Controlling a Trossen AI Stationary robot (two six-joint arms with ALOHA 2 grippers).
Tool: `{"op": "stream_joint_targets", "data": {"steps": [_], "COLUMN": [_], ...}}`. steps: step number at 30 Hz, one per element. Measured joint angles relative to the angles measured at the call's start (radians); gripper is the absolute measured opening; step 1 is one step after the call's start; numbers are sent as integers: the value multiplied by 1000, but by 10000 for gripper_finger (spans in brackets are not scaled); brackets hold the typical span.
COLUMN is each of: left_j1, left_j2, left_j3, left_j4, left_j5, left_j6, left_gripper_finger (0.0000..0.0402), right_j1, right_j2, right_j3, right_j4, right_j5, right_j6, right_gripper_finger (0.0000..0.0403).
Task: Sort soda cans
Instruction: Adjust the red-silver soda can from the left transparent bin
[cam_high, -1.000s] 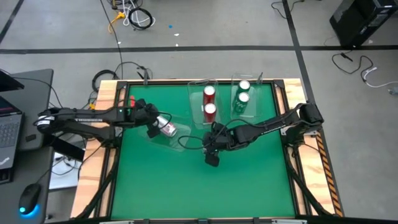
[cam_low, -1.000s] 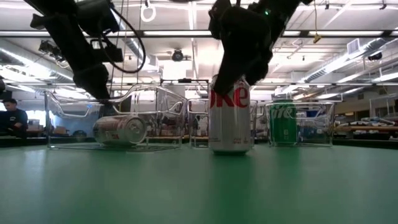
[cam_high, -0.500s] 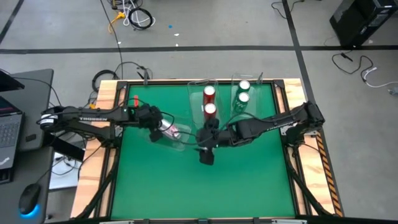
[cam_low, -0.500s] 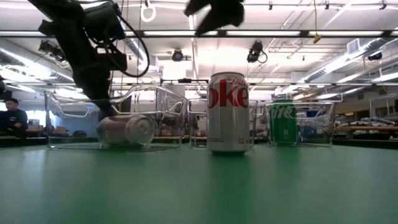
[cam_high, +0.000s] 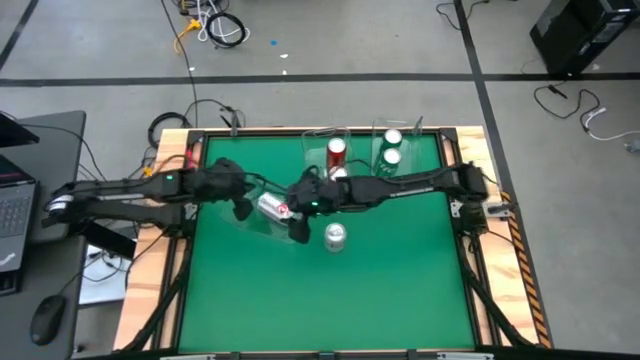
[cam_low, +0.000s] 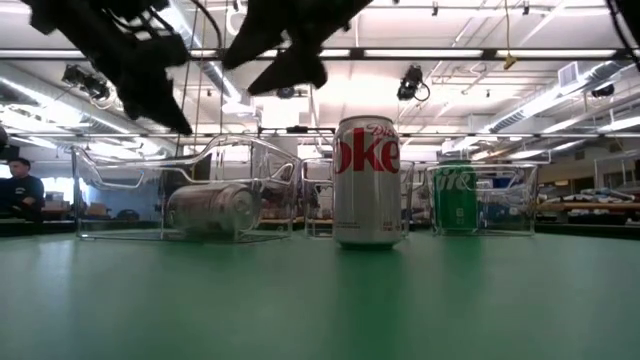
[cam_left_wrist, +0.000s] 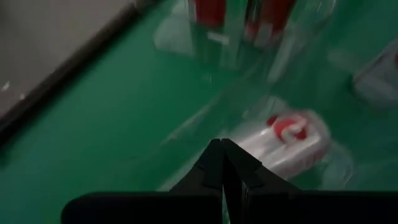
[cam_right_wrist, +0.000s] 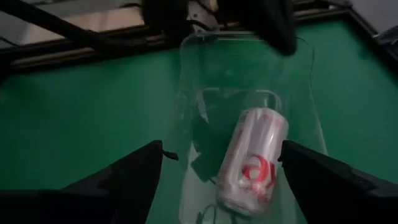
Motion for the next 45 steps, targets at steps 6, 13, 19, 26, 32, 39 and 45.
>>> {"op": "stream_joint_targets", "data": {"steps": [6, 13, 19, 26, 32, 39, 45], "left_j1": [0, -1, -1, -1, -2, -2, -2], "left_j2": [-175, -257, -259, -259, -259, -259, -260], "left_j3": [0, 1, 1, 1, 0, 0, 0], "left_j4": [-28, -104, -124, -124, -121, -112, -111], "left_j5": [-6, -19, -20, -20, -12, -1, -1], "left_j6": [2, 1, 4, 6, 6, 6, 10], "left_gripper_finger": [0, 0, 0, 1, 1, 1, 1], "right_j1": [-27, -63, -69, -81, -89, -114, -119], "right_j2": [166, 357, 465, 521, 554, 555, 559], "right_j3": [187, 383, 479, 505, 508, 507, 587], "right_j4": [-69, -233, -324, -362, -361, -364, -436], "right_j5": [0, 35, 111, 100, 44, -39, -100], "right_j6": [6, -22, -69, -75, -79, -57, -61], "right_gripper_finger": [350, 364, 375, 375, 354, 271, 204]}}
